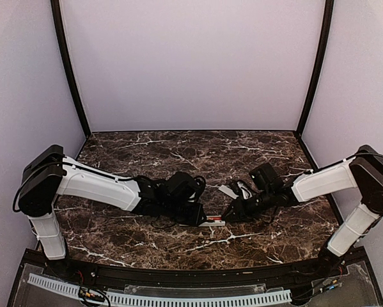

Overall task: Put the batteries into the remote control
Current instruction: Load the battery into the battery compartment, then hold the remote control without the battery cover at the center of the board, then press the battery in the battery compartment.

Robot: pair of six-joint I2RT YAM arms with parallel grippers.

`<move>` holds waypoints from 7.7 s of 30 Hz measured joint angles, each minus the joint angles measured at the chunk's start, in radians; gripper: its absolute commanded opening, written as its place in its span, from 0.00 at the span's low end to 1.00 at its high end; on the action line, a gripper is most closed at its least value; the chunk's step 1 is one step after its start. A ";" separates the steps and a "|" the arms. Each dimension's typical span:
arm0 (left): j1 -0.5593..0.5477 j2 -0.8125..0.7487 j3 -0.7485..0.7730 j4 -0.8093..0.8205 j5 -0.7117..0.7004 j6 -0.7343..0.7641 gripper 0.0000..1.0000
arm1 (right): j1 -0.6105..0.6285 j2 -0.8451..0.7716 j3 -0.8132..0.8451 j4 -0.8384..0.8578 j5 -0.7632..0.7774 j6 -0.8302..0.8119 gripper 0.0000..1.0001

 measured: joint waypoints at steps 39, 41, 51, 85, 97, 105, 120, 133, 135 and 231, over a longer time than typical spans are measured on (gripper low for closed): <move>-0.001 0.088 0.076 0.000 0.021 0.023 0.08 | 0.000 0.036 -0.019 0.095 -0.024 0.026 0.31; -0.001 0.093 0.082 0.000 0.024 0.024 0.08 | 0.000 0.039 -0.019 0.101 -0.025 0.028 0.31; 0.000 0.099 0.088 -0.001 0.026 0.024 0.08 | 0.000 0.040 -0.019 0.099 -0.026 0.027 0.31; 0.002 -0.096 0.027 -0.049 -0.050 0.240 0.67 | 0.000 -0.095 0.124 -0.216 0.126 -0.083 0.28; 0.014 -0.194 -0.028 -0.320 -0.034 1.172 0.73 | 0.057 -0.170 0.147 -0.198 0.146 0.001 0.26; 0.071 -0.135 -0.074 -0.228 0.081 1.389 0.73 | 0.079 -0.170 0.132 -0.154 0.141 0.054 0.25; 0.107 -0.018 -0.072 -0.105 0.106 1.370 0.59 | 0.081 -0.152 0.131 -0.145 0.144 0.074 0.20; 0.109 -0.013 -0.093 -0.037 0.182 1.131 0.48 | 0.141 0.001 0.128 -0.093 0.137 0.098 0.10; 0.108 -0.013 -0.112 -0.014 0.187 1.104 0.48 | 0.145 0.010 0.128 -0.085 0.133 0.099 0.08; 0.045 -0.013 -0.150 0.058 0.195 0.903 0.39 | 0.208 0.127 0.307 -0.319 0.295 0.000 0.00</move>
